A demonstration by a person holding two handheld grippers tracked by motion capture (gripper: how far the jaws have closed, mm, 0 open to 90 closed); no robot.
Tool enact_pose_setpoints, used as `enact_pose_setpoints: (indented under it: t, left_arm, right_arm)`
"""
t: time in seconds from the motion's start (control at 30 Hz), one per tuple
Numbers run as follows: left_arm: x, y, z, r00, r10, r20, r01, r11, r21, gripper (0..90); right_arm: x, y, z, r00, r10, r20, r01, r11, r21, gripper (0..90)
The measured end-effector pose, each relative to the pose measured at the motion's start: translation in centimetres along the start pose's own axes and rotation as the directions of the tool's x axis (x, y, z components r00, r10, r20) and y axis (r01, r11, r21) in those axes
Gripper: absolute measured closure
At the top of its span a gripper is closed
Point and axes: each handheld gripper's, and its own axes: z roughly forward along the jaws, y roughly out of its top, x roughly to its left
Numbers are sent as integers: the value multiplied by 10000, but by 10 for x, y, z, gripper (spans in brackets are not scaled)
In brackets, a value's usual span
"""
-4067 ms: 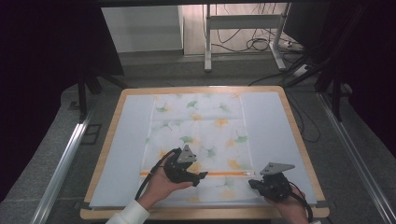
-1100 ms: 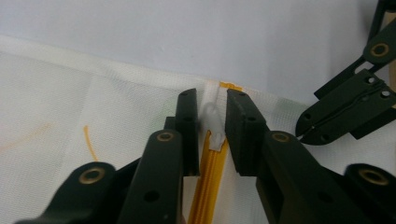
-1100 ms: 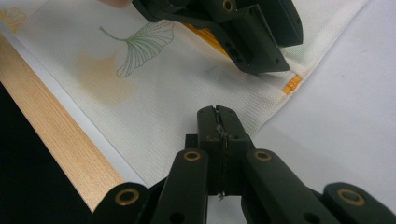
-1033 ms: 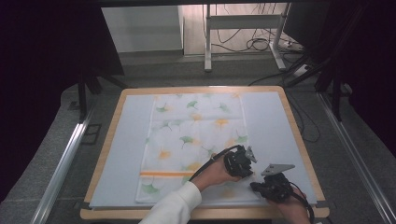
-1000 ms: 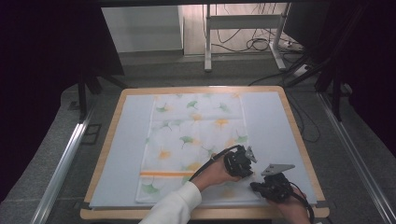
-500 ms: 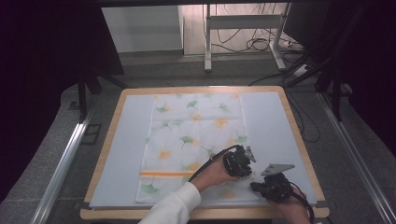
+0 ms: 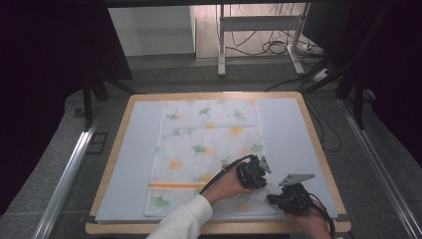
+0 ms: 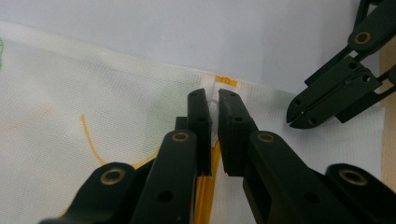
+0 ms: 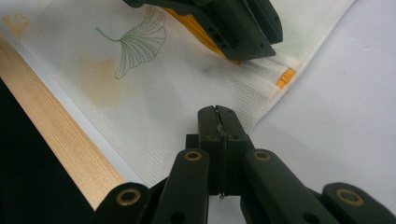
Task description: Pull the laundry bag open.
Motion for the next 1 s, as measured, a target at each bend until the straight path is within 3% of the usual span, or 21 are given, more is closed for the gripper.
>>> enact_pose_setpoints:
  t: [0.4, 0.57, 0.67, 0.83, 1.0]
  left_arm:
    - [0, -1, 0, 10000, -27, 13, 27, 10000, -8, 847]
    - [0, 0, 0, 10000, 16, 4, -16, 10000, 38, 847]
    - [0, 0, 0, 10000, 29, -27, -29, 10000, 48, 848]
    - [-2, -1, 1, 9999, 54, -117, -54, 10000, 27, 848]
    - [-2, -1, 0, 9997, 165, -184, -164, 9998, 105, 848]
  right_arm:
    - [0, 1, 0, 10000, 39, 91, -39, 10000, -16, 891]
    - [-4, 11, 1, 9991, 213, 361, -198, 9989, -421, 892]
    - [-10, 15, 7, 9964, 593, 612, -581, 9981, -214, 892]
    - [-20, 15, 9, 9901, 1398, 94, -1395, 9899, -241, 894]
    - [-22, 14, 9, 9874, 1585, -34, -1585, 9871, -216, 895]
